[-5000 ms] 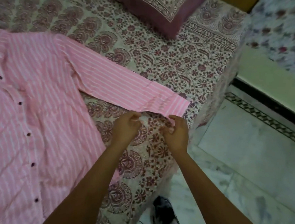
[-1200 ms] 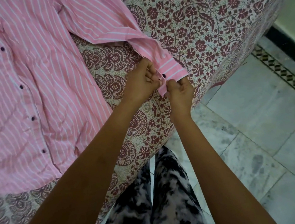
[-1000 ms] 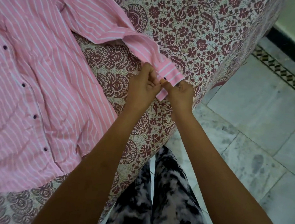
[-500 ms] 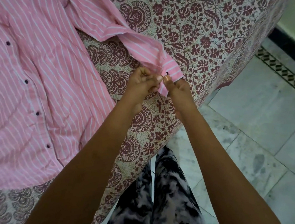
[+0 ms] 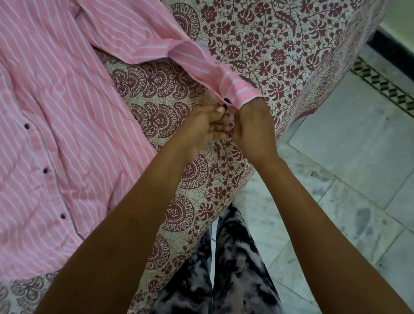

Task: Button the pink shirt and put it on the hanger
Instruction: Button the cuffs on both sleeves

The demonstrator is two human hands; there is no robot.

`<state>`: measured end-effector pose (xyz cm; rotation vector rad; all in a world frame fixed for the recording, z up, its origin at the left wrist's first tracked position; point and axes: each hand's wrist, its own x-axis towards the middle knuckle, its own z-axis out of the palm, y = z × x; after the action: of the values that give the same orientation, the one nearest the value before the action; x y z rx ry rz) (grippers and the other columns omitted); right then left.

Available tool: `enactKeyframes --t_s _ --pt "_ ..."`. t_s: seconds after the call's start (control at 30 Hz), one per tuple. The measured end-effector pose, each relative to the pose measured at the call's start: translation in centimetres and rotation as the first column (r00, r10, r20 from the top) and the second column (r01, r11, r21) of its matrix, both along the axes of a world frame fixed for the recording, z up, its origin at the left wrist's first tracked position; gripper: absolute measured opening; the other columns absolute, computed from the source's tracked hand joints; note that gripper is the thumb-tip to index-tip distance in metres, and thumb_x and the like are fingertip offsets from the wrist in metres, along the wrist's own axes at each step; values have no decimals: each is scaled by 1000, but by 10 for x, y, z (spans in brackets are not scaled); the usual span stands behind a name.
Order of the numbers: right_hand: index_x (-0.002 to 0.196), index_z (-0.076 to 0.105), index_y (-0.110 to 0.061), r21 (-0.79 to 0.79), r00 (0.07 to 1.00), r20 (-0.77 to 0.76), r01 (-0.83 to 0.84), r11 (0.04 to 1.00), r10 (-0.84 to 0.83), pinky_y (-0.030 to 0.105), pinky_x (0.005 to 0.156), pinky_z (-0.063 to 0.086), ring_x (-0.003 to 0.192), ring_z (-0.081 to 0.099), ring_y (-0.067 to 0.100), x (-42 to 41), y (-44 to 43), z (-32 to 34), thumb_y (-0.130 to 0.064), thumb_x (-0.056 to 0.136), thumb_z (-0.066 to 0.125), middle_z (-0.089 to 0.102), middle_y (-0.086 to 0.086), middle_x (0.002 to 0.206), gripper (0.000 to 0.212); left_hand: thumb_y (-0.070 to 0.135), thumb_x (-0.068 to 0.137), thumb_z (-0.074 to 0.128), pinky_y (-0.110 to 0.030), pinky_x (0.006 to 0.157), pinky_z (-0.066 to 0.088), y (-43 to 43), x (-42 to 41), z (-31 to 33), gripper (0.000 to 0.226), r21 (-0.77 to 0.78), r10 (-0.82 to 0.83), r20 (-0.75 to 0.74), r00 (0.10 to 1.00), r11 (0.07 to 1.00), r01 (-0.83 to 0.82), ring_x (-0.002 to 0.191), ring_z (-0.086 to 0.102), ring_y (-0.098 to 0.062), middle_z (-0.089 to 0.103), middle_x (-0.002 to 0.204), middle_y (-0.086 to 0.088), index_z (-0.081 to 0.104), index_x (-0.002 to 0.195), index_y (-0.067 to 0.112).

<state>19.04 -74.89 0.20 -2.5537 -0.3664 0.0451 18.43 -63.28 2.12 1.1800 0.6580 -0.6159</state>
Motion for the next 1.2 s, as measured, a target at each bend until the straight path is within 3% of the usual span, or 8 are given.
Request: enactKeyframes --t_s 0.13,0.23,0.37,0.43,0.53,0.77,0.9,1.2 --pt "118 51 4 1 986 169 -12 1000 12 45 88 47 112 42 37 9 -9 -3 12 70 53 52 25 118 49 33 98 38 -27 72 54 4 6 -3 33 -26 203 -38 978 979 -204 84 64 -17 64 95 -5 58 107 8" --pt "116 55 0 -218 957 263 -66 974 124 45 109 28 119 38 34 10 -30 -15 5 71 60 57 23 117 46 45 95 38 -32 83 54 13 17 -5 45 -37 271 -32 962 962 -272 97 63 -22 63 109 -10 54 116 8" --pt "132 42 -2 -339 998 -13 -65 939 65 41 118 11 133 34 36 1 -54 -37 -12 87 53 45 23 137 48 28 95 47 -24 75 53 10 23 -11 34 183 47 -63 997 982 -34 90 62 -16 63 112 -9 52 122 8" --pt "135 38 0 -301 987 -160 -46 952 -3 48 114 23 133 33 38 -8 -60 -44 -8 84 53 39 24 141 54 22 95 48 -22 72 52 7 19 -17 29 223 66 -82 994 974 -46 86 60 -14 63 104 -5 53 120 8" --pt "122 51 1 -208 987 -142 46 977 -77 47 100 40 114 51 39 -23 -60 -43 -2 79 53 53 23 126 44 16 94 48 -18 68 51 5 6 -23 16 258 107 -97 990 963 -79 79 58 -12 61 93 -1 56 108 12" --pt "122 49 -7 9 974 -196 118 993 -114 39 94 39 103 52 27 -63 -17 -7 -11 85 45 58 12 113 38 16 92 50 -24 68 49 18 -42 2 11 341 197 -49 979 925 -169 76 56 -13 62 97 -7 60 90 21" --pt "124 48 -8 145 967 -253 24 989 14 38 97 36 110 50 26 -77 3 37 -22 87 36 57 11 120 42 19 91 54 -36 76 53 31 -80 47 12 503 246 -1 969 838 -212 78 63 -18 66 102 1 65 90 24" --pt "127 49 -1 228 862 -269 -377 897 431 38 103 37 117 51 33 -100 35 126 -16 81 43 55 18 127 49 14 88 58 -27 92 41 51 -183 145 26 760 327 116 938 578 -296 112 56 -23 61 120 -8 60 113 10"
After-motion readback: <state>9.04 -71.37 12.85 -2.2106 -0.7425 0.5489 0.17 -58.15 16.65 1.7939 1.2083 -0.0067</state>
